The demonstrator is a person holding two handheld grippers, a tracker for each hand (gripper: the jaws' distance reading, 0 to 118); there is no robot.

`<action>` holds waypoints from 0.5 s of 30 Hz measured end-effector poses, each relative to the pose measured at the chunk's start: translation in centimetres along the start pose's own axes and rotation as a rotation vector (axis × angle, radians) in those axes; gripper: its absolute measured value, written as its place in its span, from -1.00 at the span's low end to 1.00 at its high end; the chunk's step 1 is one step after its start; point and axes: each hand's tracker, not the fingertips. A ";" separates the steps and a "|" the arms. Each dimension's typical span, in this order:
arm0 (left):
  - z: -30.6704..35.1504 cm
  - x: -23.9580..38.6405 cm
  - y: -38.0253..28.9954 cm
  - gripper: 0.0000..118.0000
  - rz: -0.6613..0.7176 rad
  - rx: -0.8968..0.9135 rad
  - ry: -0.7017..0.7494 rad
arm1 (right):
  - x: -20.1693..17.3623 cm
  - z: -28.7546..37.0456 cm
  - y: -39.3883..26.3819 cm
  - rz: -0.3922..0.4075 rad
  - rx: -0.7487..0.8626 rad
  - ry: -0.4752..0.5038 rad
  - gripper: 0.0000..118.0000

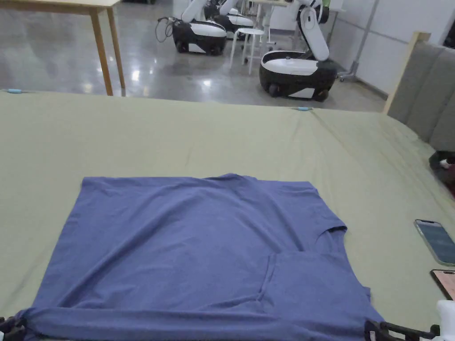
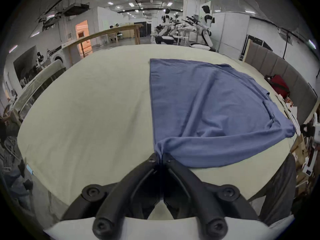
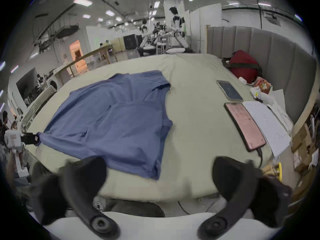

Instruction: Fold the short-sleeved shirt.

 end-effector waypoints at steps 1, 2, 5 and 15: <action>0.1 0.1 0.1 -0.99 0.014 0.005 -0.019 | -0.5 -0.5 0.2 0.028 -0.035 -0.033 0.84; -0.1 0.0 0.0 -0.99 0.012 0.004 -0.016 | -0.9 -1.0 0.3 0.035 -0.056 -0.041 0.84; 0.1 0.1 0.3 -0.99 -0.013 0.015 0.011 | 6.5 -4.9 -1.1 -0.008 -0.064 -0.006 0.50; 0.7 -1.0 1.7 -0.99 0.018 0.019 -0.024 | 1.9 -3.2 2.1 -0.004 -0.040 0.010 -0.91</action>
